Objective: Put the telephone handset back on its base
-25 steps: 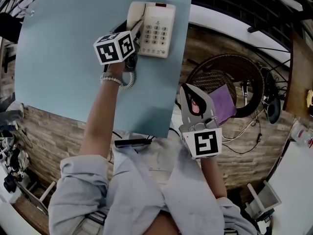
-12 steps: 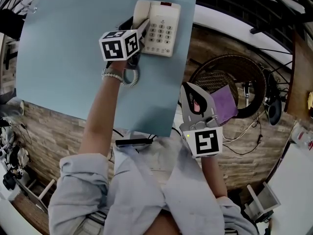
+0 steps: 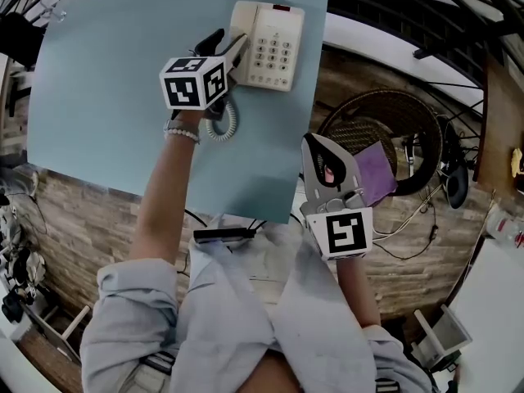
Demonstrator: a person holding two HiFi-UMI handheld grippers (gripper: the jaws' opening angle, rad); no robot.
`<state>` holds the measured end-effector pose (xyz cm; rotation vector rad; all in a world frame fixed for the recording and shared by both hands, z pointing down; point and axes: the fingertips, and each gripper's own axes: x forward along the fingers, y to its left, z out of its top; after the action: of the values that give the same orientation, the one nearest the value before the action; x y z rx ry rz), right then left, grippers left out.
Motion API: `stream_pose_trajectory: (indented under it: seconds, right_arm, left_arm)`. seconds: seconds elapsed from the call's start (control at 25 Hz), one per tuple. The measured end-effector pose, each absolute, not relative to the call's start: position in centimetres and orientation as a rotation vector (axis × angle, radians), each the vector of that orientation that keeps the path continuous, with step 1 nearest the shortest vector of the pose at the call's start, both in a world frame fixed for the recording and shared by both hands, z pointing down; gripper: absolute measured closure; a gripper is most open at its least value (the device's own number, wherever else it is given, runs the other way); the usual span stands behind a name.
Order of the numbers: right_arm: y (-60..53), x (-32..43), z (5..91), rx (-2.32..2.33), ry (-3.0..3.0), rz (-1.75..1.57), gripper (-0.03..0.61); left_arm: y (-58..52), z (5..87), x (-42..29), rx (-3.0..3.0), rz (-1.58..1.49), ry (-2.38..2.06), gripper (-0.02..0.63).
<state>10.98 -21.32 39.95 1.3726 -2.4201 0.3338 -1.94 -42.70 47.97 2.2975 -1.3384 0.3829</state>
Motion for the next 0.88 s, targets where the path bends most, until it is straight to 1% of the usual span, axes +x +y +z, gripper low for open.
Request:
stream_pose_trajectory:
  seconds: [0.08,0.16,0.24,0.36,0.48,0.6,0.88]
  right_arm:
    - [-21.0,10.8,39.3,1.385,-2.425,0.313,0.572]
    - [-20.7,10.5,38.7,1.395,-2.425,0.292,0.572]
    - [-20.4,10.2,38.2,1.406,-2.425,0.272,0.572]
    - [-20.0,9.6,37.3,1.423,-2.425,0.246,0.572]
    - [-19.5,9.1,36.5,1.438,-2.424,0.221,0.572]
    - [-19.1,8.5,35.5,1.460,-2.428,0.183,0.572]
    - [-18.1,7.3,33.2,1.510,-2.434,0.093,0.572]
  left_arm:
    - [-41.8,46.7,-1.9,2.324,0.341,-1.314,0.407]
    - [-41.0,45.4,-2.0,2.346,0.293,-1.297,0.430]
    - [-40.0,44.0,-2.3,2.373,0.261,-1.293,0.468]
    - [-38.5,41.9,-2.9,2.415,0.217,-1.301,0.546]
    - [-36.9,40.0,-3.6,2.444,0.174,-1.308,0.589]
    - [-35.0,38.2,-4.2,2.493,0.155,-1.320,0.611]
    - [-29.9,35.2,-4.9,2.627,0.165,-1.288,0.611]
